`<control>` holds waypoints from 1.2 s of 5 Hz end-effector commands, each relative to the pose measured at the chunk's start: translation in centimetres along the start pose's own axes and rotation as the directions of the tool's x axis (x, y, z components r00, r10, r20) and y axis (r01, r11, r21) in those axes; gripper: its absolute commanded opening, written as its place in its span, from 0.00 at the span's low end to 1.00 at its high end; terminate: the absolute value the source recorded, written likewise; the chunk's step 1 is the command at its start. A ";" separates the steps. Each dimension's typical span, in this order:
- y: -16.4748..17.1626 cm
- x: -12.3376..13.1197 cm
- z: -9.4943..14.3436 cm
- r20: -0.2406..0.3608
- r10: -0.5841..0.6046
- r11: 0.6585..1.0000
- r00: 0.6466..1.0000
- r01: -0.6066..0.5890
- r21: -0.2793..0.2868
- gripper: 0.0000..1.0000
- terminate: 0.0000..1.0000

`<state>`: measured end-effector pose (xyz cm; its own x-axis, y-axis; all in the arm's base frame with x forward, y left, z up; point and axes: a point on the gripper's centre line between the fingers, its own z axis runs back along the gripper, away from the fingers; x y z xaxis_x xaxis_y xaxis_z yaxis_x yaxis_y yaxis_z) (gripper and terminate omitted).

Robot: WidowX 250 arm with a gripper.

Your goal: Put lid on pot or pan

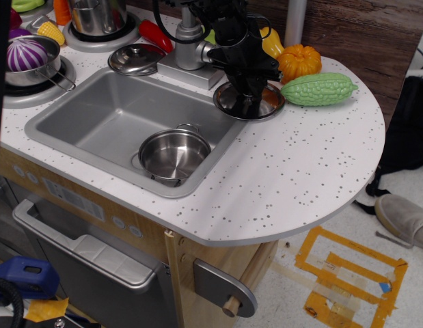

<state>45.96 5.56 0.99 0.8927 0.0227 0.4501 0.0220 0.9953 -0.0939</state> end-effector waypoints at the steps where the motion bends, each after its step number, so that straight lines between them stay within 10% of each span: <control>1: -0.5 0.5 2.3 0.007 -0.020 0.998 1.000 0.019 0.062 0.00 0.00; 6: 3.5 -3.9 7.2 -0.031 0.055 0.990 0.998 -0.051 0.130 0.00 0.00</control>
<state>37.43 9.56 1.10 0.9323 0.1096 0.3446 -0.1080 0.9939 -0.0239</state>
